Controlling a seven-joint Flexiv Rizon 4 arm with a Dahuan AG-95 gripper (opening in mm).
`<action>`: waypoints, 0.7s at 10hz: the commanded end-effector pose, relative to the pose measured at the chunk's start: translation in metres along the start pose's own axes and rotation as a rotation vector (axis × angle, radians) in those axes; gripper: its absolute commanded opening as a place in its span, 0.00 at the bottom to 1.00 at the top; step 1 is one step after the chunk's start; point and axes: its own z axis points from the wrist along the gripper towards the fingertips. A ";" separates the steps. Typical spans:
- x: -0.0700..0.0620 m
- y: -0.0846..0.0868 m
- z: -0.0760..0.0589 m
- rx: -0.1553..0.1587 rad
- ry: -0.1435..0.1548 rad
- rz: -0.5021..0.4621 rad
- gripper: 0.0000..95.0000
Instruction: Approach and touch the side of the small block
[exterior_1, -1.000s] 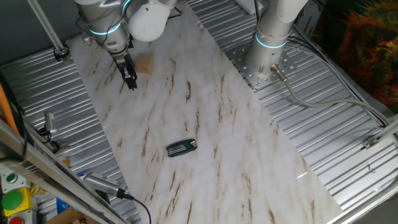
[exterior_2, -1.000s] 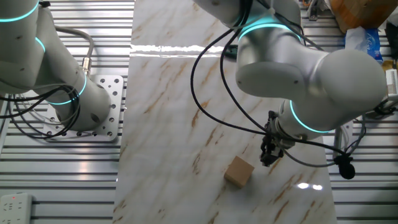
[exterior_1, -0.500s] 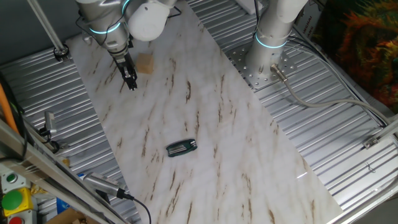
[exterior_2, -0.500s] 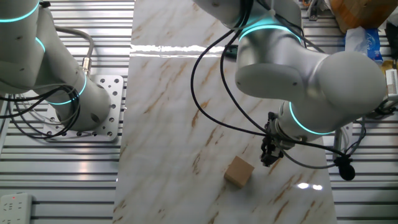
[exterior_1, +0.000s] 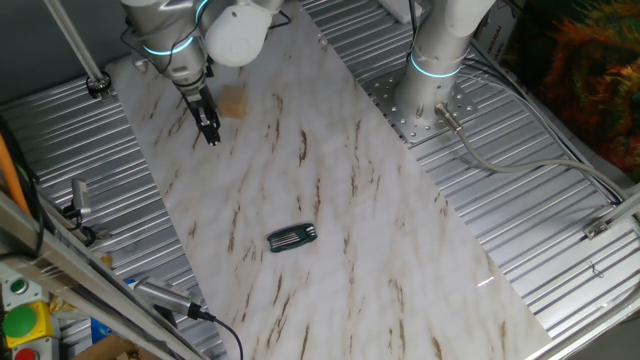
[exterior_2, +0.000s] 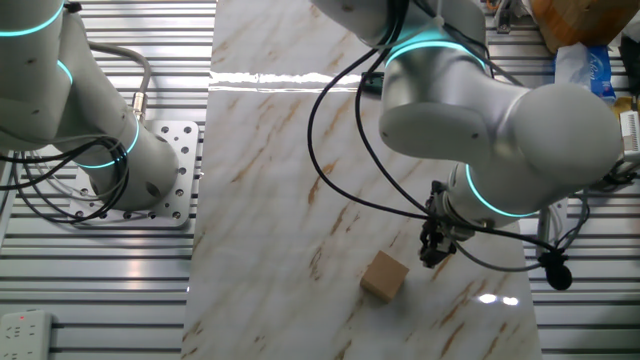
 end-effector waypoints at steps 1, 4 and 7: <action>0.001 0.000 0.001 -0.026 0.007 0.022 0.80; 0.006 -0.004 0.005 -0.039 0.011 0.021 0.80; 0.013 0.000 0.010 -0.046 0.005 0.020 0.80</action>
